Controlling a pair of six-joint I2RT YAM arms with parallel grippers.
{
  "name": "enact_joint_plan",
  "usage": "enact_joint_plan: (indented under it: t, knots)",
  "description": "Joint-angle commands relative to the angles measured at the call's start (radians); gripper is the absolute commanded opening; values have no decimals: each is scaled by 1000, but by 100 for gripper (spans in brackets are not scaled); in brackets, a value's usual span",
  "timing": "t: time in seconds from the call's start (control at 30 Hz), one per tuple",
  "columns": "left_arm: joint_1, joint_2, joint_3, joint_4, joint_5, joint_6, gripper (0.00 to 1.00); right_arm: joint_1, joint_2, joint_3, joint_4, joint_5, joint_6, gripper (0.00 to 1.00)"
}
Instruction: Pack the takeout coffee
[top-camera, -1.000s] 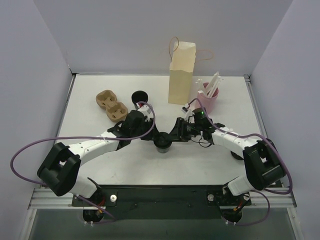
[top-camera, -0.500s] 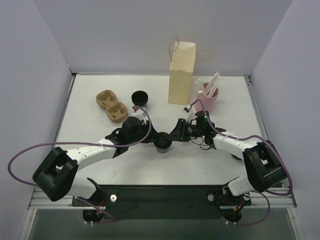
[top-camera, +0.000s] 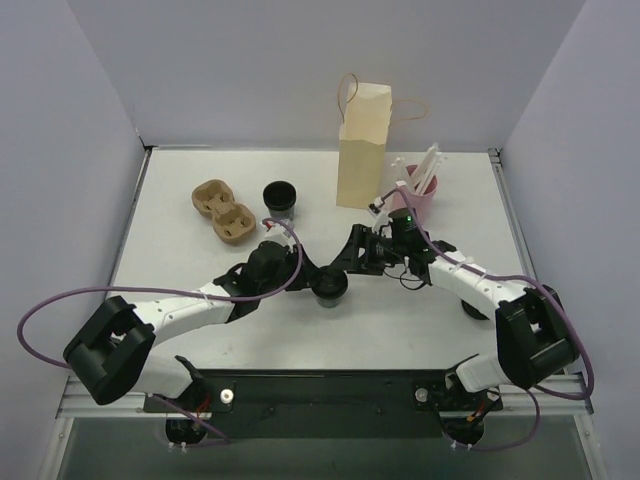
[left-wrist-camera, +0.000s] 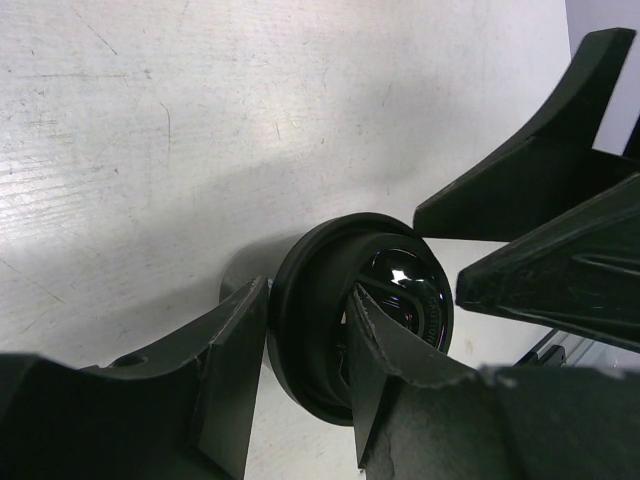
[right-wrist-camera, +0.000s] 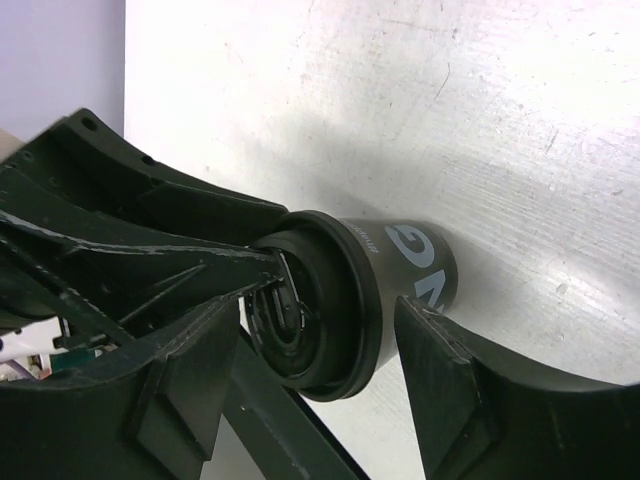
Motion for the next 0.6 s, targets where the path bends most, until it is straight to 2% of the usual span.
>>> enact_joint_plan:
  t: [0.0, 0.27, 0.57]
  knots:
    - [-28, 61, -55, -299, -38, 26, 45, -3, -69, 56, -122, 77, 26, 64]
    - [-41, 53, -51, -305, -55, 12, 45, 28, -135, 6, -219, 251, 111, 65]
    - [-45, 56, -46, -312, -61, 8, 45, 78, -144, -59, -84, 235, 205, 63]
